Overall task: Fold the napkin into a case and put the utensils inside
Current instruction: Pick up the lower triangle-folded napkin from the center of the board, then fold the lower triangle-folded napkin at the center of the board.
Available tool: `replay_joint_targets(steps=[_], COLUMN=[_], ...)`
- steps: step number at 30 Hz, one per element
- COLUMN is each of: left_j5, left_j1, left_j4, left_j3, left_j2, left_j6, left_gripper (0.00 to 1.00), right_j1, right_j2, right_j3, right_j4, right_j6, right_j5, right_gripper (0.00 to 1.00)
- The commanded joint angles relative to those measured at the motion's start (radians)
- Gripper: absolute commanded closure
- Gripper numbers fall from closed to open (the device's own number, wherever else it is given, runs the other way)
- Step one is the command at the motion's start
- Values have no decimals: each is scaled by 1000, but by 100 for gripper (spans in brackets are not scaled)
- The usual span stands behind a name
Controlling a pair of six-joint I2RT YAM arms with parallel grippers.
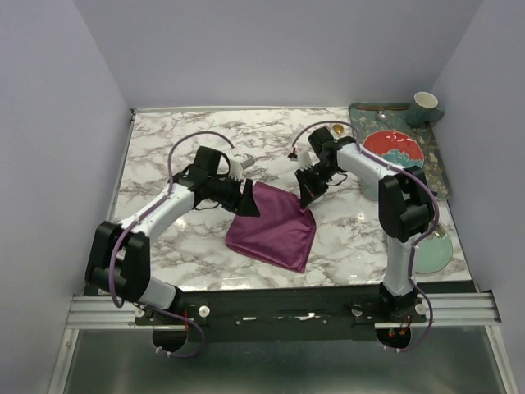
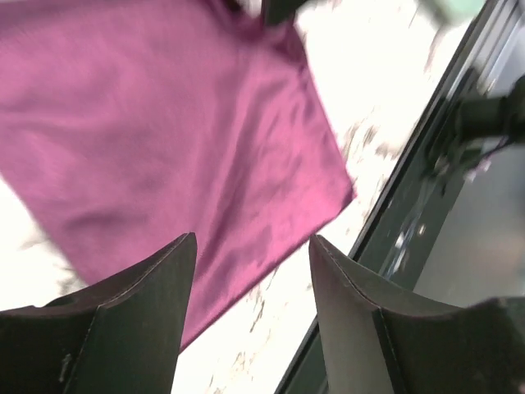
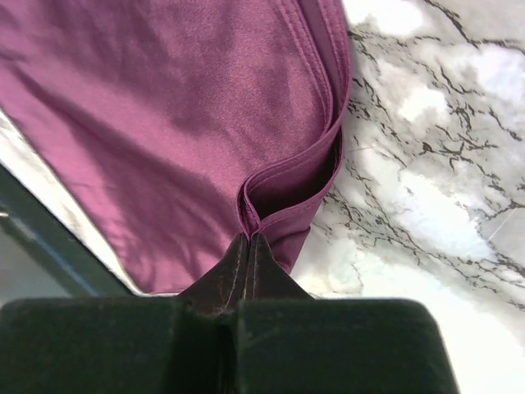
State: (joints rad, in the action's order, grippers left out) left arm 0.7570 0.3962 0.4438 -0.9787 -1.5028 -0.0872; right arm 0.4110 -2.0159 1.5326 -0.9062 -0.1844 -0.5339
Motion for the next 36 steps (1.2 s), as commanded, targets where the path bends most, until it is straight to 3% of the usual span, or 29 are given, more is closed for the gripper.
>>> replay_joint_targets(steps=[1,10,19,23,29,36], left_j5=[50,-4,-22,-10,10,-59], left_j1=[-106,-321,-361,-356,-313,-214], left_j4=[-165,-166,-152,-59,111,357], left_j3=[60,86,40,-56,-242,-491], left_j2=[130,135,87,9,-123,-296], left_j6=[-141,-171,-80,61,294,590], left_gripper=[33,34,38,43,42,41], right_j1=[83,265,321,331,345,356], right_j2=[68,207,425,521,572,608], right_j3=[-49,-268,-526,-615,-701,-776], right_j4=[70,241,443,464,491,487], right_j6=[-128,-398,-734,-858,-1023,-1158], right_j5=[132,279,302,253,226,213], right_gripper=[99,99,99,99,99,99])
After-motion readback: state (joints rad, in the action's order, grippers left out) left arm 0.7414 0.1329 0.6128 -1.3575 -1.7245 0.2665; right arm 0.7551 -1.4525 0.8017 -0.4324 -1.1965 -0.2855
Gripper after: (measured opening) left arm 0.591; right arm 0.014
